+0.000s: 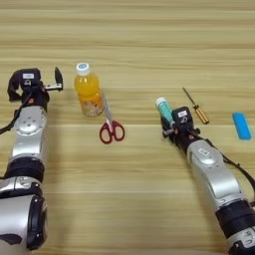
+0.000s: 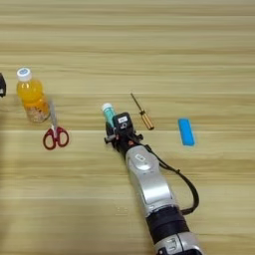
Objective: Move the objects on the table
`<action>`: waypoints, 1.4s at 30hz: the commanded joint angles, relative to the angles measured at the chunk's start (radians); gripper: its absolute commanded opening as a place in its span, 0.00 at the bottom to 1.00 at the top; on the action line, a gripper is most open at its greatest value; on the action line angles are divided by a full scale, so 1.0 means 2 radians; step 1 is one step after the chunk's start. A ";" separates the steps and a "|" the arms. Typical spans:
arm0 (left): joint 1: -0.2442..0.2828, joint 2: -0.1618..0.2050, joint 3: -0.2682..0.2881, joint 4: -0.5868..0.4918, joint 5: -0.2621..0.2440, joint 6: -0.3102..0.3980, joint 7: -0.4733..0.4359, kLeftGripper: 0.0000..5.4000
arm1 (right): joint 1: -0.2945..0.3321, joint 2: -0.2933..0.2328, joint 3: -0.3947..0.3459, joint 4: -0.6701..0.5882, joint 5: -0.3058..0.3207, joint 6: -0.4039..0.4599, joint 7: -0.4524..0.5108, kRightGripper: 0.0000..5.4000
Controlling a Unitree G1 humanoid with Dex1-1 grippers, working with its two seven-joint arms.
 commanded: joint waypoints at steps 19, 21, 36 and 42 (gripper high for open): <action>-0.001 0.001 -0.001 -0.004 0.003 0.006 0.001 1.00 | -0.031 -0.095 -0.106 -0.020 -0.033 -0.002 -0.085 0.31; -0.001 0.001 -0.001 -0.004 0.003 0.006 0.001 1.00 | -0.034 -0.100 -0.108 -0.010 -0.037 -0.001 -0.090 0.31; -0.001 0.002 -0.001 -0.005 0.002 0.007 -0.001 1.00 | -0.041 -0.106 -0.092 0.029 -0.044 0.015 -0.073 0.31; -0.001 0.002 -0.001 -0.006 0.002 0.007 -0.001 1.00 | -0.034 -0.102 -0.087 0.017 -0.042 0.021 -0.069 0.31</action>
